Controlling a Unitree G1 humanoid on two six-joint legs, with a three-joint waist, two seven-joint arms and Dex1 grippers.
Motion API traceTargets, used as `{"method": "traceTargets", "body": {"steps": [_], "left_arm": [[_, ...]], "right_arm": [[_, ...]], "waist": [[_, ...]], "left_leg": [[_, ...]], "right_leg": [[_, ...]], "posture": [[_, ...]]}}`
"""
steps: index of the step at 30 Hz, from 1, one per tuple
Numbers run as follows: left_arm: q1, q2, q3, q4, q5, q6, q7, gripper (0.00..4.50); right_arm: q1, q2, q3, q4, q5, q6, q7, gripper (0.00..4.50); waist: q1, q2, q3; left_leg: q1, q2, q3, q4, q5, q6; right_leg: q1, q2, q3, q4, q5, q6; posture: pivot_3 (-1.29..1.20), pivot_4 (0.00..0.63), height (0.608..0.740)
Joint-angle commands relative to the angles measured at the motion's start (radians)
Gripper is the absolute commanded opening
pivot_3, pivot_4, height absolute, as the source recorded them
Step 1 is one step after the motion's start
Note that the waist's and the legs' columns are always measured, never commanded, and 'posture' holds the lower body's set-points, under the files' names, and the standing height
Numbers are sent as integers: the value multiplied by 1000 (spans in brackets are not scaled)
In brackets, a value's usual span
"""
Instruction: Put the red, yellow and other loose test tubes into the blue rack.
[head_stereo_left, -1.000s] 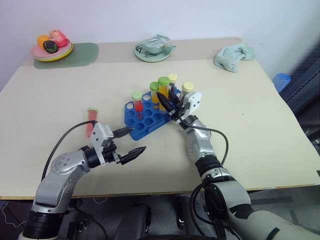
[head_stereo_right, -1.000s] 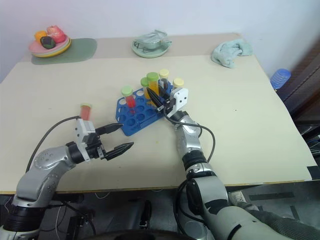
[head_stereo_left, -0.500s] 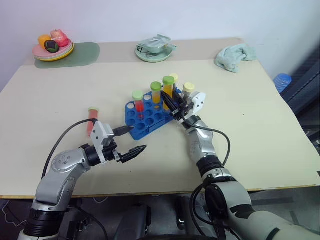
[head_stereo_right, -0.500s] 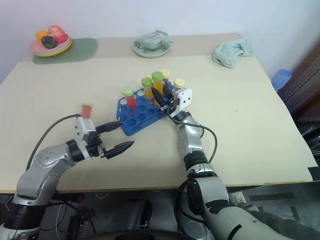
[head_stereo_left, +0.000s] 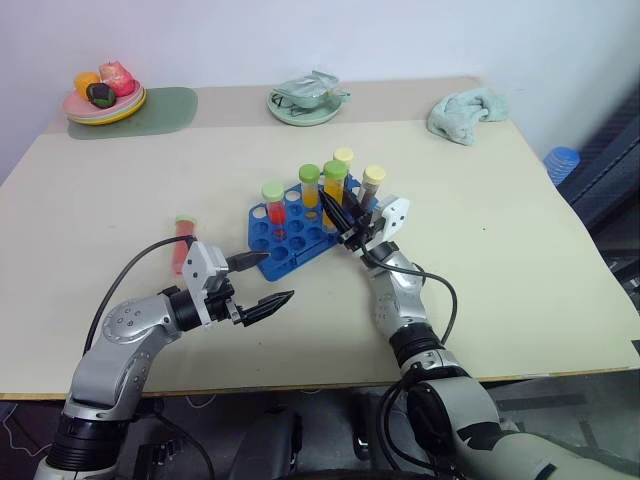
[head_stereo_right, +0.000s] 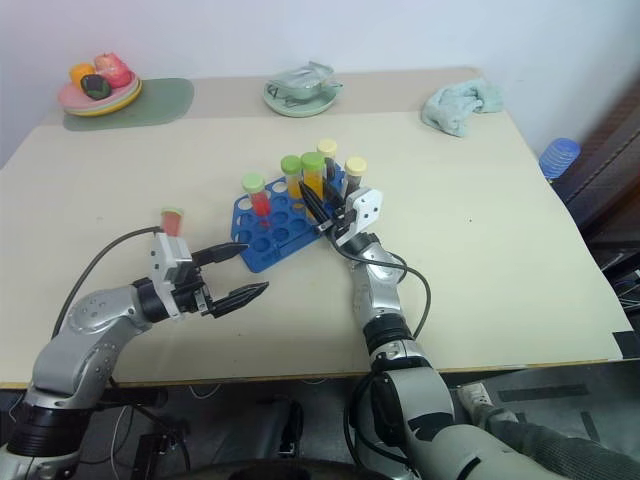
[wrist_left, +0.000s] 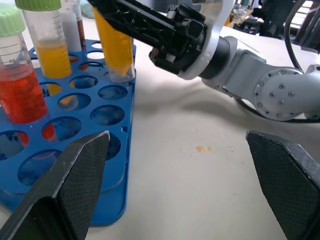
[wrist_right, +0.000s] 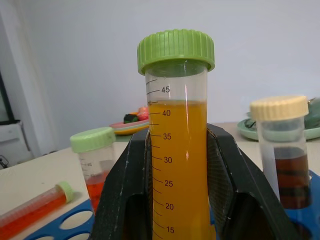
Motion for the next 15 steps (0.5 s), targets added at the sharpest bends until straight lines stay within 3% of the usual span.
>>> {"method": "traceTargets", "body": {"steps": [1,15], "left_arm": [[-11,2,6,-11,-10,-6,-1,4500],[9,7,14,-29,-9,-9,13,4500]], "right_arm": [[3,3,10,19,-6,9,-1,810],[-50,-32,-25,116,4,-4,5,810]], "waist": [[0,0,0],[0,0,0]], "left_leg": [[0,0,0,0,0,0],[2,0,0,0,0,0]], "right_leg": [[0,0,0,0,0,0],[1,0,0,0,0,0]], "posture": [[0,150,740],[0,150,740]]}}
